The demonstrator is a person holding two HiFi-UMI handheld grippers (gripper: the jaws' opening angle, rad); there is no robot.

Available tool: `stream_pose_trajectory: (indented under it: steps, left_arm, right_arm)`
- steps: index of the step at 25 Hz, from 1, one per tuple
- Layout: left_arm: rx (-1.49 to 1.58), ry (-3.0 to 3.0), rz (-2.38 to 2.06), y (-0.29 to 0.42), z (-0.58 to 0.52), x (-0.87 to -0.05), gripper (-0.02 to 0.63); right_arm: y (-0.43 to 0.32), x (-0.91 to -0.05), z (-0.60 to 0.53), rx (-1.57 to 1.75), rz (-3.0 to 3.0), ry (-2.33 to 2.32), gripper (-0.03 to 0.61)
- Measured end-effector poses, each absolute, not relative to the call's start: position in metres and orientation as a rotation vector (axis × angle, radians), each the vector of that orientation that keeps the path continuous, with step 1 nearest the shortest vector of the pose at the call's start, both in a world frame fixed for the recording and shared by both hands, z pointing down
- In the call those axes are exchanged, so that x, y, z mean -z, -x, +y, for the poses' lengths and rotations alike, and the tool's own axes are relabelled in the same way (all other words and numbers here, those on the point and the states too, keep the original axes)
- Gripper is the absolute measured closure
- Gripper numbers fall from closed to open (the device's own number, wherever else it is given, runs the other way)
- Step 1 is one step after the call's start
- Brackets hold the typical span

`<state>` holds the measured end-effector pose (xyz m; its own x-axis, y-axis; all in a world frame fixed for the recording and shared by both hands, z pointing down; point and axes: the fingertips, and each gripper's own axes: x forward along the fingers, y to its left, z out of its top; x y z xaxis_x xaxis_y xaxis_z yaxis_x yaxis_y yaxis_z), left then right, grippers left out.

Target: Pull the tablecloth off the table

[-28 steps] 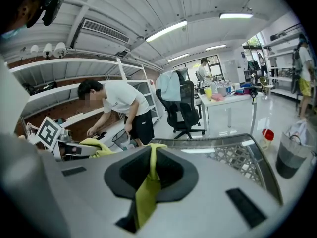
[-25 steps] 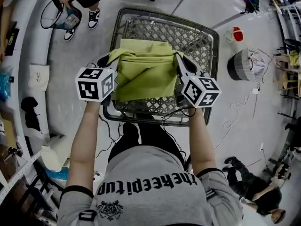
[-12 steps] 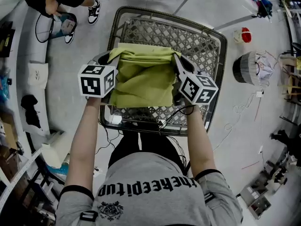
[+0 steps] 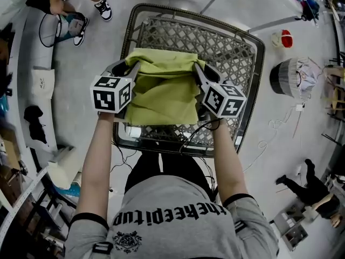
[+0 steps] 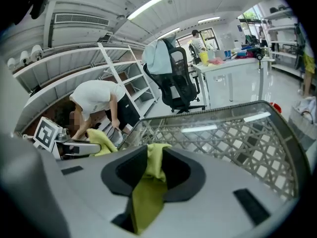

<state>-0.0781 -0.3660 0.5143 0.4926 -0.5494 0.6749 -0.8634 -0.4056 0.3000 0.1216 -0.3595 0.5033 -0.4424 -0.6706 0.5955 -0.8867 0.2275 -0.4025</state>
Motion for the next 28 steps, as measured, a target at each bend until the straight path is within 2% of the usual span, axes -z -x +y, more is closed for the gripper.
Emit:
stream_pose_trajectory:
  steps: [1,3,8,13,18,20,23,24,28]
  left_arm:
    - [-0.615,-2.106,-1.145,0.077,-0.366,-0.512,0.46]
    - [-0.582,-2.108,-1.141,0.076,-0.367,-0.507,0.435]
    - [-0.611,-2.134,-1.184,0.081,-0.365,-0.503,0.433]
    - [-0.622,-2.151,-1.189,0.08,-0.354,-0.498,0.434]
    - [-0.616,-2.174,-1.205,0.078,-0.35,-0.49,0.462]
    - [-0.614,-2.191,-1.215,0.077,-0.347,-0.485,0.49]
    - [-0.62,-2.216,-1.229,0.075,-0.34,-0.476,0.53]
    - [-0.625,-2.225,-1.233,0.075,-0.338,-0.473,0.549]
    - [-0.648,-2.273,-1.215,0.071,-0.324,-0.465,0.592]
  right_arm:
    - [-0.121,-0.503,-0.359,-1.045,-2.215,-1.452,0.488]
    - [-0.12,-0.503,-0.357,-1.068,-2.23,-1.451,0.436]
    - [-0.119,-0.498,-0.353,-1.049,-2.235,-1.424,0.412]
    - [-0.127,-0.489,-0.339,-1.033,-2.247,-1.41,0.36]
    - [-0.143,-0.468,-0.338,-0.98,-2.267,-1.471,0.362]
    - [-0.142,-0.463,-0.335,-0.954,-2.282,-1.458,0.412]
    - [-0.136,-0.454,-0.326,-0.897,-2.302,-1.448,0.547]
    - [-0.132,-0.451,-0.323,-0.88,-2.315,-1.441,0.566]
    - [-0.114,-0.439,-0.309,-0.818,-2.37,-1.395,0.568]
